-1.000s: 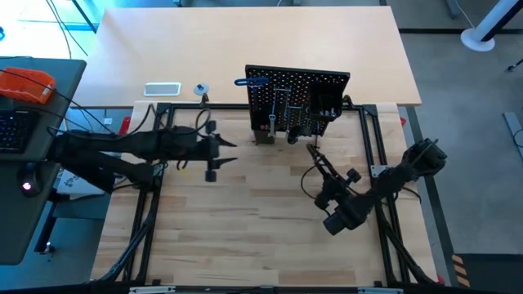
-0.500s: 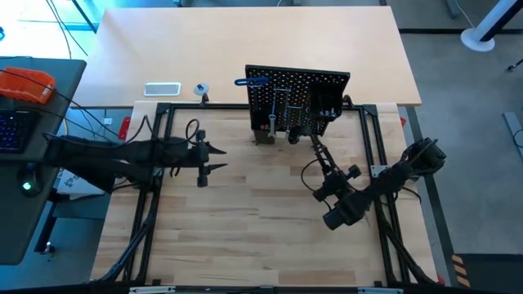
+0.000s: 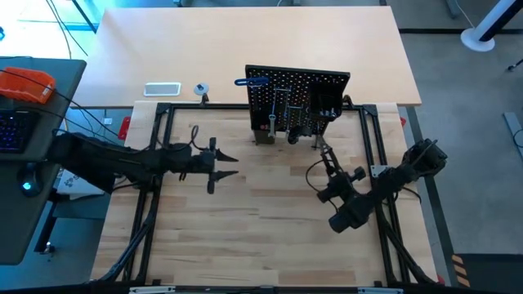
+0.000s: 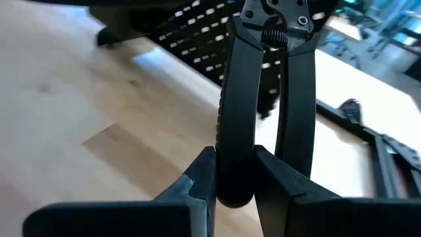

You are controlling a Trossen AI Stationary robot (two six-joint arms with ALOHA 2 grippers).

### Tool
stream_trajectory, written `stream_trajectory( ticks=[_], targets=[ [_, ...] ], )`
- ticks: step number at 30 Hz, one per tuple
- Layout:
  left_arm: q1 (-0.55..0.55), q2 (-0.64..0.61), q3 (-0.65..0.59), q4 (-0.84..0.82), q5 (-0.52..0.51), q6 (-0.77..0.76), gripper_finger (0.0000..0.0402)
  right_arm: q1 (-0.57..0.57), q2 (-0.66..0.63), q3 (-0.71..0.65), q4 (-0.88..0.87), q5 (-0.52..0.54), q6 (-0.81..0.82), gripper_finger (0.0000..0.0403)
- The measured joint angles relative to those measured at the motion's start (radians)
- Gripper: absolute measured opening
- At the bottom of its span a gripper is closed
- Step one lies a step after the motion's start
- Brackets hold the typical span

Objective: Hang tools onto peg board
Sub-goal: Hang the wire cutter on the pegboard

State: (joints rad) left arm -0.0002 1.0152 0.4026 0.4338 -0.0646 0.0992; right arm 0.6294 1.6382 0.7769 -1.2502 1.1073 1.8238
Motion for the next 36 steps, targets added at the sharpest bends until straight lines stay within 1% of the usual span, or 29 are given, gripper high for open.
stream_trajectory(
  ticks=[3, 5, 9, 14, 18, 24, 29, 31, 33, 36],
  targets=[
    [-0.001, 0.055, 0.000, 0.045, 0.034, -0.028, 0.0172, -0.001, 0.000, 0.000, -0.068, 0.027, 0.074, 0.0060],
    [-0.001, 0.086, 0.000, 0.080, 0.044, -0.044, 0.0172, -0.001, 0.000, 0.000, -0.074, 0.038, 0.083, 0.0060],
    [-0.011, 0.143, 0.000, 0.167, 0.055, -0.054, 0.0172, 0.015, 0.000, 0.000, -0.051, 0.049, 0.044, 0.0060],
    [-0.021, 0.205, 0.002, 0.284, 0.056, -0.054, 0.0172, 0.037, 0.000, 0.001, -0.059, 0.047, 0.033, 0.0060],
    [-0.021, 0.269, 0.036, 0.298, 0.084, -0.059, 0.0172, 0.054, 0.000, 0.010, -0.060, 0.043, -0.025, 0.0060],
    [-0.021, 0.380, 0.107, 0.298, 0.108, -0.072, 0.0172, 0.084, 0.000, 0.074, -0.058, 0.066, -0.195, 0.0060],
    [-0.013, 0.414, 0.147, 0.298, 0.118, -0.091, 0.0172, 0.115, 0.000, 0.141, -0.036, 0.069, -0.356, 0.0060],
    [-0.006, 0.414, 0.155, 0.297, 0.133, -0.108, 0.0172, 0.130, 0.000, 0.168, 0.009, 0.074, -0.469, 0.0060],
    [0.002, 0.414, 0.160, 0.298, 0.157, -0.139, 0.0172, 0.141, 0.000, 0.198, 0.075, 0.077, -0.621, 0.0060],
    [0.013, 0.414, 0.162, 0.297, 0.205, -0.196, 0.0172, 0.144, 0.000, 0.242, 0.200, 0.054, -0.873, 0.0060]
  ],
)
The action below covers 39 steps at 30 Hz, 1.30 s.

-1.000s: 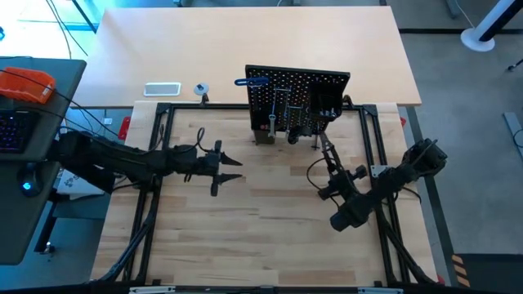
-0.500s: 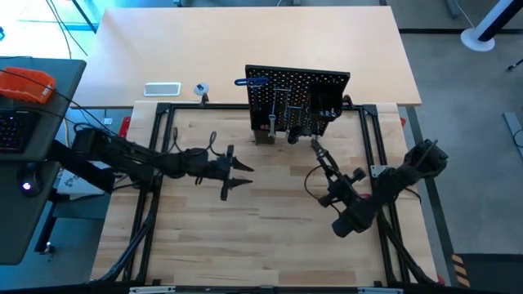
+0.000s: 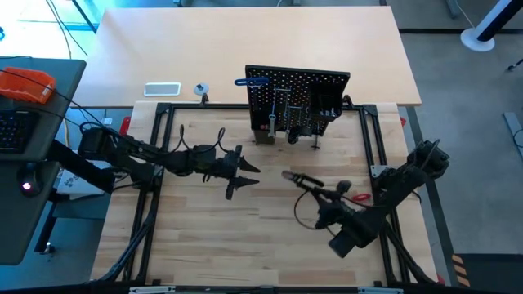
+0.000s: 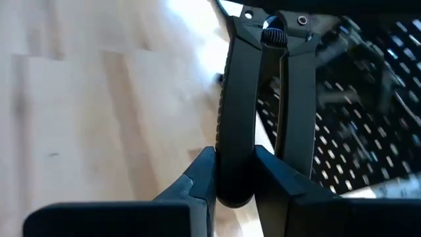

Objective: Hang tools onto peg board
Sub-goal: Hang the wire cutter on the pegboard

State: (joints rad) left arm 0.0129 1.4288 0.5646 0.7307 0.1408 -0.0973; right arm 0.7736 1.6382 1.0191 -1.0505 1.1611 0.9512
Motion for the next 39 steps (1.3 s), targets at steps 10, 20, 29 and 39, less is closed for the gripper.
stream_trajectory(
  ticks=[10, 20, 29, 39],
  targets=[
    [0.014, 0.000, 0.001, -0.039, 0.125, -0.142, 0.0172, -0.073, 0.000, 0.120, 0.221, -0.142, -0.592, 0.0060],
    [0.013, 0.000, 0.001, -0.064, 0.175, -0.207, 0.0172, -0.148, 0.000, 0.132, 0.403, -0.307, -0.892, 0.0060],
    [0.013, 0.000, 0.001, -0.090, 0.251, -0.238, 0.0172, -0.236, 0.000, 0.132, 0.529, -0.409, -1.114, 0.0060],
    [0.013, 0.077, 0.015, -0.092, 0.312, -0.297, 0.0172, -0.310, 0.003, 0.132, 0.645, -0.491, -1.292, 0.0060]
  ],
)
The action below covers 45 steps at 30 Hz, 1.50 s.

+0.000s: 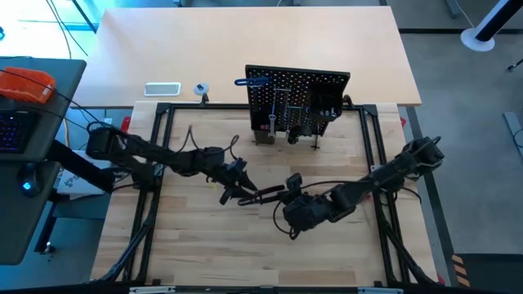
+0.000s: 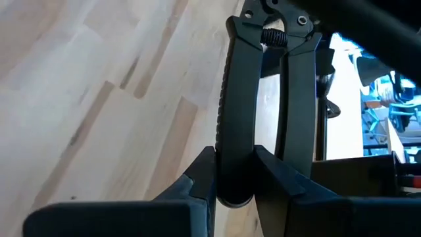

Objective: Hang tools onto peg board
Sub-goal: Hang the wire cutter on the pegboard

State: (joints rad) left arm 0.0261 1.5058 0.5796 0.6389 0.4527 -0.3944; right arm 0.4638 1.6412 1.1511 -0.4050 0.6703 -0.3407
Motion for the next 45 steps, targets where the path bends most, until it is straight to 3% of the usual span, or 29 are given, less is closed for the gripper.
stream_trajectory(
  ticks=[6, 10, 20, 31, 35, 45],
  targets=[
    [0.000, 0.116, 0.066, 0.028, 0.104, -0.024, 0.0172, -0.026, 0.048, 0.002, 0.020, -0.051, -0.042, 0.0060],
    [0.006, 0.152, 0.096, 0.027, 0.115, -0.030, 0.0172, -0.028, 0.085, 0.002, 0.001, -0.050, -0.031, 0.0059],
    [0.086, 0.149, 0.099, 0.011, 0.135, -0.018, 0.0172, 0.040, 0.089, 0.001, -0.125, -0.040, 0.133, 0.0055],
    [0.085, 0.149, 0.099, 0.084, 0.190, -0.026, 0.0172, 0.050, 0.089, 0.001, -0.206, 0.062, 0.318, 0.0055],
    [0.109, 0.149, 0.099, 0.171, 0.152, -0.039, 0.0172, 0.040, 0.089, 0.000, -0.281, 0.088, 0.461, 0.0055],
    [0.169, 0.149, 0.098, 0.383, 0.134, -0.036, 0.0172, 0.101, 0.088, -0.033, -0.529, 0.182, 1.020, 0.0055]
  ],
)
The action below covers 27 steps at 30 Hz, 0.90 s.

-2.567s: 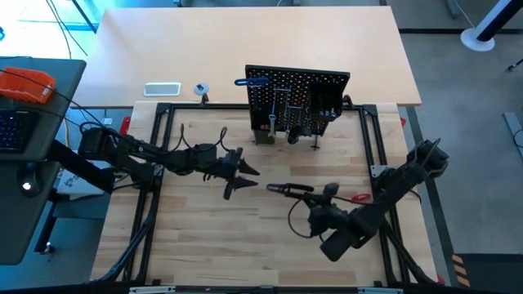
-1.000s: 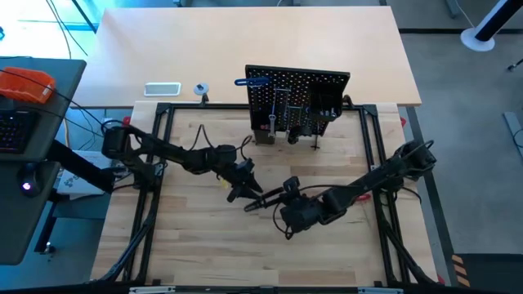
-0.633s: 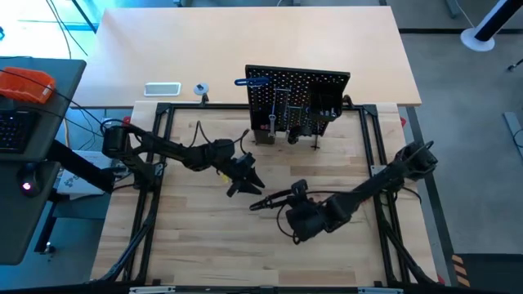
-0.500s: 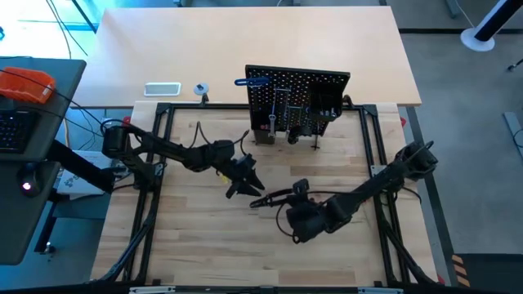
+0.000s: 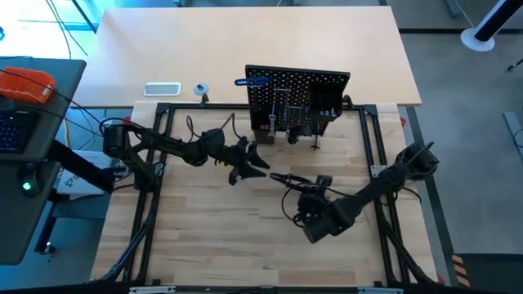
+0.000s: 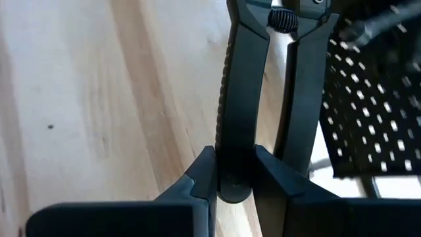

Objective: Hang tools onto peg board
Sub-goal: Hang the wire cutter on the pegboard

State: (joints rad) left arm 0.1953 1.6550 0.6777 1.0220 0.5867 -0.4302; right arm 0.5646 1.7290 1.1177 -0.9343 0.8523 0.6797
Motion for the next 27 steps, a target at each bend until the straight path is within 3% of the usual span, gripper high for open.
stream_trajectory(
  ticks=[5, 10, 15, 20, 27],
  targets=[
    [0.027, 0.000, 0.000, 0.091, -0.020, 0.024, 0.0172, 0.029, -0.001, -0.064, -0.014, 0.036, 0.255, 0.0055],
    [0.055, 0.000, -0.005, 0.077, -0.049, 0.076, 0.0172, 0.029, -0.001, -0.148, -0.019, 0.058, 0.491, 0.0055],
    [0.110, -0.009, -0.069, 0.081, -0.166, 0.215, 0.0172, 0.016, -0.001, -0.229, -0.048, 0.057, 0.711, 0.0055],
    [0.190, -0.037, -0.132, 0.093, -0.156, 0.249, 0.0172, 0.005, -0.001, -0.302, -0.138, 0.091, 0.961, 0.0055],
    [0.211, -0.064, -0.214, 0.195, -0.136, 0.251, 0.0172, -0.098, -0.001, -0.351, -0.148, 0.169, 1.032, 0.0055]
  ],
)
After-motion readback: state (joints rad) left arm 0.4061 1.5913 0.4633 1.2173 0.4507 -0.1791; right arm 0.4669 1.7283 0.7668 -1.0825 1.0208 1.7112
